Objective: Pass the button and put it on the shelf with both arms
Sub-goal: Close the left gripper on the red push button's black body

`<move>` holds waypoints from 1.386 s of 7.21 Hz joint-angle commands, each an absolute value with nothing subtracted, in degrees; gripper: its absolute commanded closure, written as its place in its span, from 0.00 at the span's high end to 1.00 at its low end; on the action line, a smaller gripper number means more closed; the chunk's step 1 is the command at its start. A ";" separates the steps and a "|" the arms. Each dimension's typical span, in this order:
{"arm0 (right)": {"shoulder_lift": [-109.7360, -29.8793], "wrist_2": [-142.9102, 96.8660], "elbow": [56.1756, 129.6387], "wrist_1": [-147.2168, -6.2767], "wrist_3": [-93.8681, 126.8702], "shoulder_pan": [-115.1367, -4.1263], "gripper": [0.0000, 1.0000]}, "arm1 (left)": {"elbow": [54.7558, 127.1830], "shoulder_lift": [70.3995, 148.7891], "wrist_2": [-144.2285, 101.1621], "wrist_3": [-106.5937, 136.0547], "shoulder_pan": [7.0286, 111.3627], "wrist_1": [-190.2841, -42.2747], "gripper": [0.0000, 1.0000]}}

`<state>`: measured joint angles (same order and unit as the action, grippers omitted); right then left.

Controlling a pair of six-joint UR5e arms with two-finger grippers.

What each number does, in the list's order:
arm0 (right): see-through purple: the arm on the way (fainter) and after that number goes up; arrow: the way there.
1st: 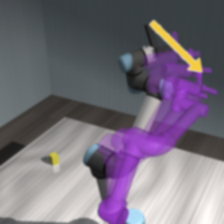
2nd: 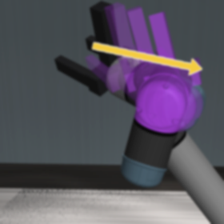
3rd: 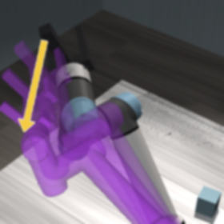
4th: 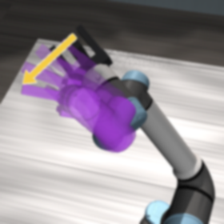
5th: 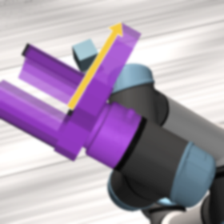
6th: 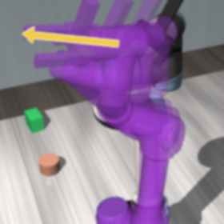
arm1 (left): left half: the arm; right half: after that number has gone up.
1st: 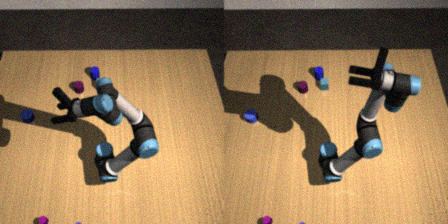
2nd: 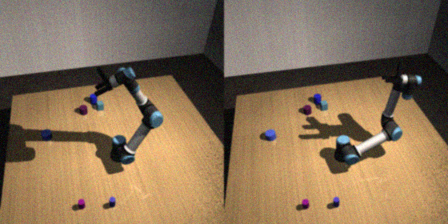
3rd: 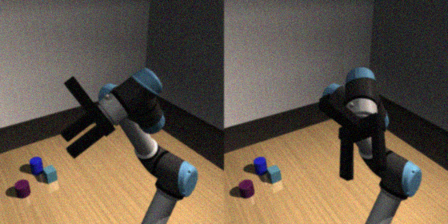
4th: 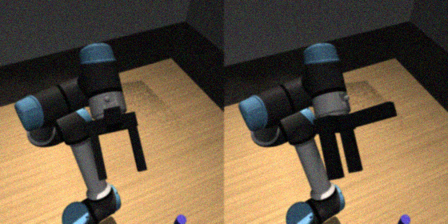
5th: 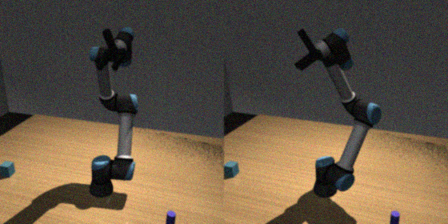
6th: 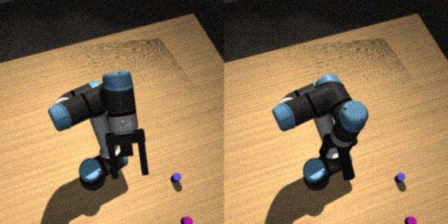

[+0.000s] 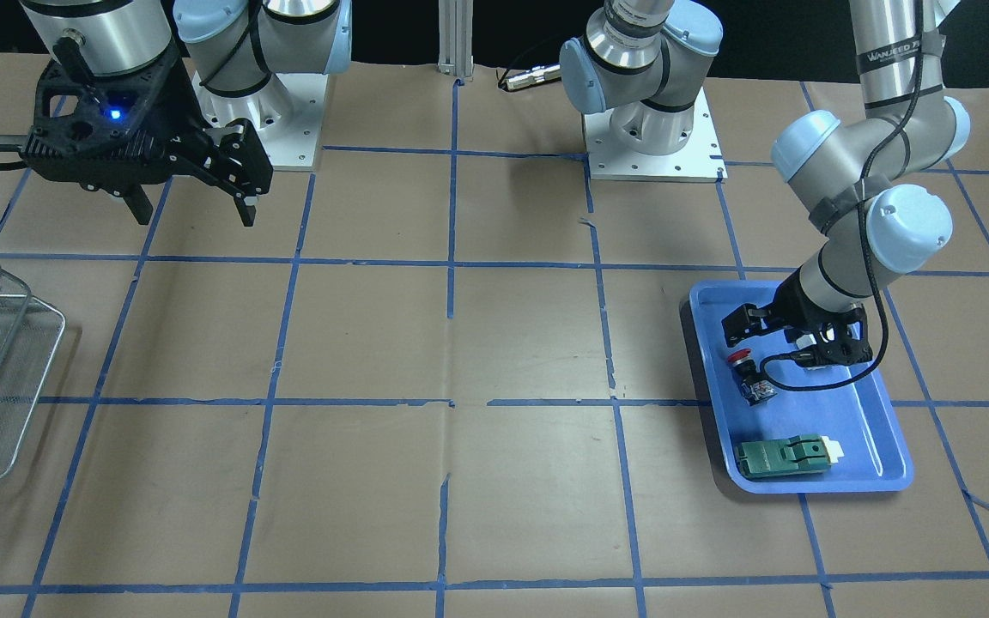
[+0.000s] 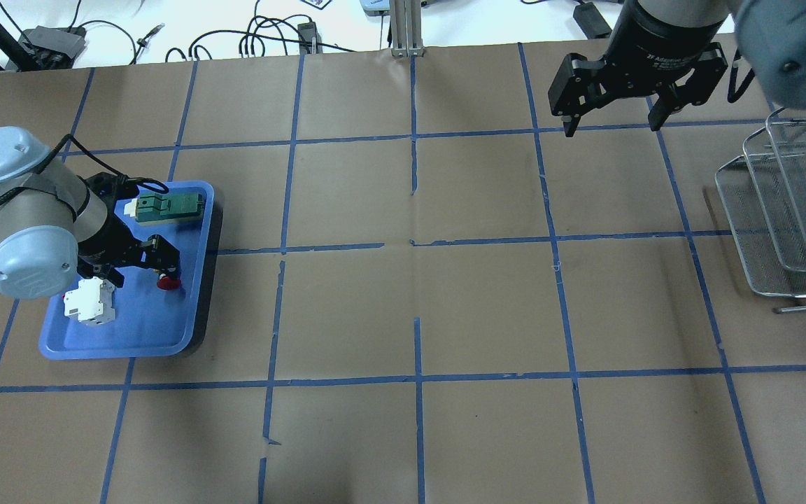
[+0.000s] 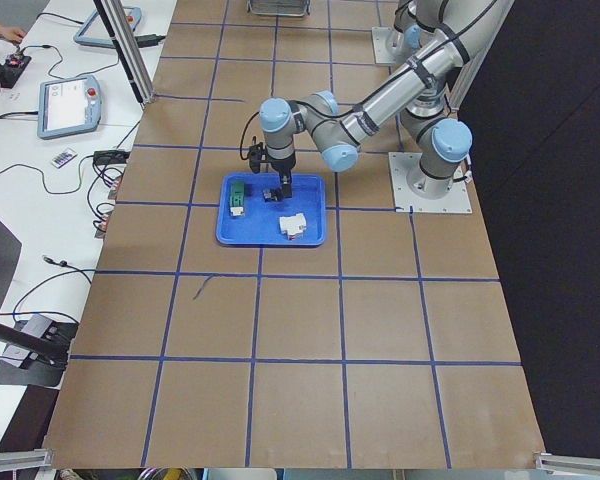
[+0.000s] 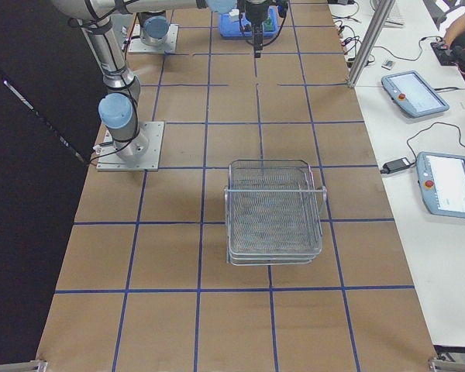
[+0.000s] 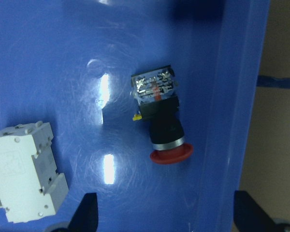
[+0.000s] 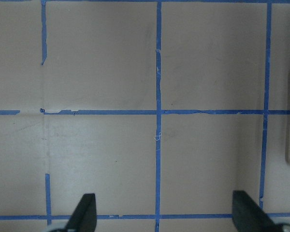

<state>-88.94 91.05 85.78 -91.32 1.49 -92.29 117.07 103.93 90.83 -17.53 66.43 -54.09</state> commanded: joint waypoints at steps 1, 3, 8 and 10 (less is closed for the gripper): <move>-88.95 91.05 85.78 -91.32 1.49 -92.29 1.00 | 115.23 108.01 90.53 -9.38 66.53 -50.54 0.99; -88.95 91.05 85.69 -91.32 1.49 -92.29 1.00 | 115.75 108.72 90.62 -8.70 66.53 -50.71 0.95; -88.95 91.05 85.69 -91.32 1.49 -92.29 1.00 | 116.02 108.98 88.86 -10.81 66.80 -51.24 0.16; -88.95 91.05 85.78 -91.32 1.49 -92.29 1.00 | 115.84 108.90 88.95 -10.81 66.80 -50.80 0.00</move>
<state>-88.95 91.05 85.76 -91.32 1.49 -92.29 115.98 108.96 88.93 -10.83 66.79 -51.01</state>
